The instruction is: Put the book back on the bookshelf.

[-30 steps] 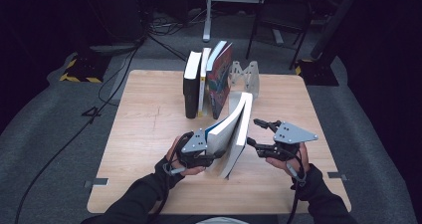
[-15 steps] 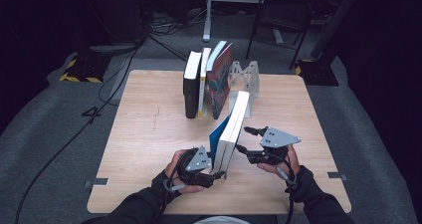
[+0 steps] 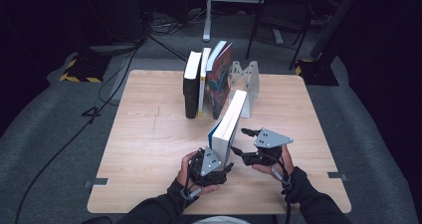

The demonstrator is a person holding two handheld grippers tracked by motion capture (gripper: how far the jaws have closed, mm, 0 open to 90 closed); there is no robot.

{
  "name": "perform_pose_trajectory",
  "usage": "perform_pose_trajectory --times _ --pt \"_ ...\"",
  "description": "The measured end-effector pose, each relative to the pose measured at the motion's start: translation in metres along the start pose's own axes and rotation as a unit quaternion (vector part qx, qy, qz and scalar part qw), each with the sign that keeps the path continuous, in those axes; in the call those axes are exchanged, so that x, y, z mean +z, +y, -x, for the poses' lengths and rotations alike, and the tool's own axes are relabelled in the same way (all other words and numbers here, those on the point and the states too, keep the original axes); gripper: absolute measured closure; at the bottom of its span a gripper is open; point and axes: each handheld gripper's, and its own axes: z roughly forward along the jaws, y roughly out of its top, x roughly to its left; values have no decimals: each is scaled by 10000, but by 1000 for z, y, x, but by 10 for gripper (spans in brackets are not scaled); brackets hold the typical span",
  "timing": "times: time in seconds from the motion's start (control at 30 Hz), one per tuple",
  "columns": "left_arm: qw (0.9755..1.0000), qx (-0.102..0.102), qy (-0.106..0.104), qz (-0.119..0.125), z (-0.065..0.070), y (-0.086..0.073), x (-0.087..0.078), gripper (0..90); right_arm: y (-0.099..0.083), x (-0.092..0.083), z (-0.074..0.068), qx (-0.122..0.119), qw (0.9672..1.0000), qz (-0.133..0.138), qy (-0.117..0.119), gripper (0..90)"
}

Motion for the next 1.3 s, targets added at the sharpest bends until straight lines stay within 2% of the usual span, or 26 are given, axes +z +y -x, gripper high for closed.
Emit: perform_pose_trajectory --times 0.07,0.2,0.23,0.3,0.4,0.47,0.5,0.63,0.77,0.87,1.0,1.17,1.3 --pt "9999 -32 -116 -25 -5 0 -1 390 0 0 0 -21 10000 -21 -17 291" --pt "9995 225 -147 -172 -14 1 -9 494 -4 -1 2 -41 9999 -81 -48 303" --pt "9994 225 -150 -198 -18 0 -10 526 -6 -3 3 -68 9999 -94 -76 304" --pt "9992 93 -291 -248 -29 -1 -14 573 -9 -6 5 -146 9997 -183 -111 302" --pt "9977 245 -514 -362 -38 -2 -21 581 -15 -10 11 -88 9994 -273 -186 302" --pt "9964 271 -692 -410 -45 -3 -25 584 -21 -13 16 -7 9995 -259 -155 302" --pt "9952 363 -785 -461 -48 -3 -28 585 -24 -13 17 28 9994 -295 -149 298" --pt "9914 490 -1068 -578 -58 -6 -38 588 -29 -14 21 82 9995 -306 -22 291" --pt "9856 602 -1449 -637 -71 -13 -55 587 -29 -11 18 -17 9993 -349 162 309" --pt "9812 677 -1676 -674 -80 -19 -66 588 -29 -8 15 -15 9987 -311 413 322" --pt "9773 743 -1855 -709 -86 -24 -77 587 -24 -2 7 -89 9965 -248 796 314" --pt "9772 738 -1872 -681 -87 -26 -77 581 -16 13 -2 -219 9938 -293 1049 304" --pt "9768 749 -1889 -670 -85 -27 -78 579 -13 24 0 -225 9921 -365 1181 287"
